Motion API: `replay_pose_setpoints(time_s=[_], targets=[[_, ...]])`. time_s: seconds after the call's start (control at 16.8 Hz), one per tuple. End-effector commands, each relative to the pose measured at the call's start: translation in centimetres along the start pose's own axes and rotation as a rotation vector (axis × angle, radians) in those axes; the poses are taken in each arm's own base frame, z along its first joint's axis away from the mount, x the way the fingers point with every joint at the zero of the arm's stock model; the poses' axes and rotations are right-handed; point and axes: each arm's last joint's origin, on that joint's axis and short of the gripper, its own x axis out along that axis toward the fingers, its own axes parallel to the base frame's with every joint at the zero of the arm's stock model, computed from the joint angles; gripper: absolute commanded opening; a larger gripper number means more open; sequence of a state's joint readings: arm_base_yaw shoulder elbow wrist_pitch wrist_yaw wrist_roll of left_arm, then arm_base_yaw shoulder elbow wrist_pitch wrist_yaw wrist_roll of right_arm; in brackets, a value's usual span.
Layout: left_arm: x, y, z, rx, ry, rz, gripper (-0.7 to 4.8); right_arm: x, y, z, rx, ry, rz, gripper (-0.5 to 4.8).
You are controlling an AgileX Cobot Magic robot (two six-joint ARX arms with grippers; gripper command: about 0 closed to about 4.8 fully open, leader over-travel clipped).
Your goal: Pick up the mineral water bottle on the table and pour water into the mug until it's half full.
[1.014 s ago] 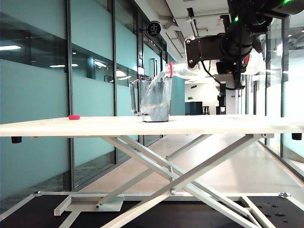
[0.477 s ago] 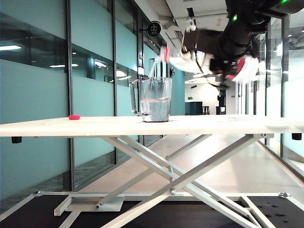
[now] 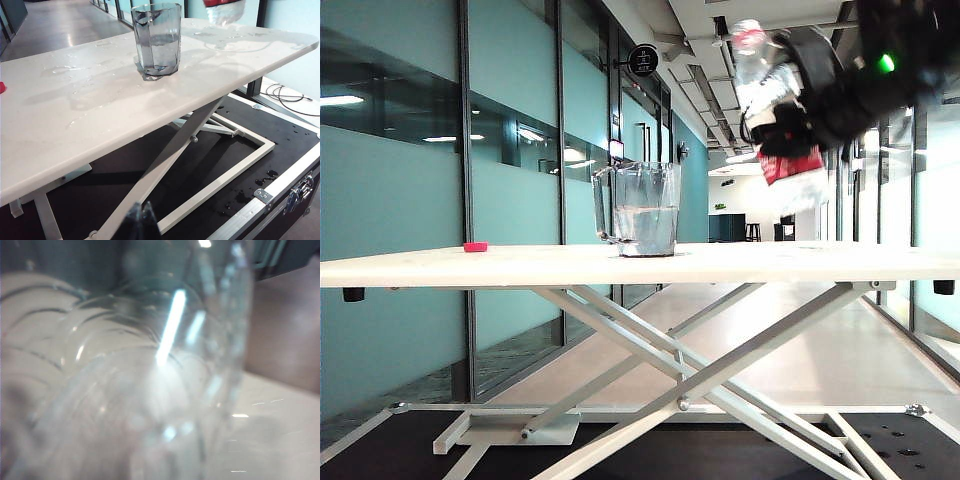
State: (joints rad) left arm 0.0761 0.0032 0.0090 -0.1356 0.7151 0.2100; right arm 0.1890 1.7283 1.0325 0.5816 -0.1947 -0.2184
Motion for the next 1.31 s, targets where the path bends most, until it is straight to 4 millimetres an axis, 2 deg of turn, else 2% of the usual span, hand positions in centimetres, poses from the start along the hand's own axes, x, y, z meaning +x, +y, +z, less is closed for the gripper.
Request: replay_pose_setpoints(time_s=[0.06,0.24,0.36,0.66,0.72,0.89,1.01,1.13,1.31], targets=[[0.0,0.0,0.0,0.005,0.003,-0.005,-0.05,0.6,-0.3,-0.7,0.073,-0.095,0.081,0.19],[0.0,0.0,0.0,0.016,0.003,-0.005,-0.05,1.5,0.1,-2.2,0.096,-0.096,0.13,0.3],[0.0,0.0,0.0,0.016,0.003,-0.005,-0.05,1.6,0.2,-2.5,0.098,-0.091,0.171,1.59],[0.0,0.0,0.0,0.018,0.003,-0.006,-0.05,1.5,0.3,-2.6,0.106,-0.067,0.205,4.11],[0.0,0.0,0.0,0.018,0.002,-0.007,-0.05,1.4,0.3,-2.6,0.109,-0.057,0.206,4.75],[0.0,0.0,0.0,0.018,0.002,-0.008,-0.05,0.4,-0.3,-2.2,0.123,-0.016,0.206,4.79],[0.0,0.0,0.0,0.019,0.002,-0.008,-0.05,-0.9,-0.8,-2.1,0.125,-0.025,0.228,4.79],[0.0,0.0,0.0,0.02,0.002,-0.007,-0.05,-3.2,-1.3,-2.1,0.133,-0.024,0.262,4.79],[0.0,0.0,0.0,0.023,0.003,-0.003,-0.05,-6.7,-0.9,-1.5,0.133,-0.032,0.261,4.79]])
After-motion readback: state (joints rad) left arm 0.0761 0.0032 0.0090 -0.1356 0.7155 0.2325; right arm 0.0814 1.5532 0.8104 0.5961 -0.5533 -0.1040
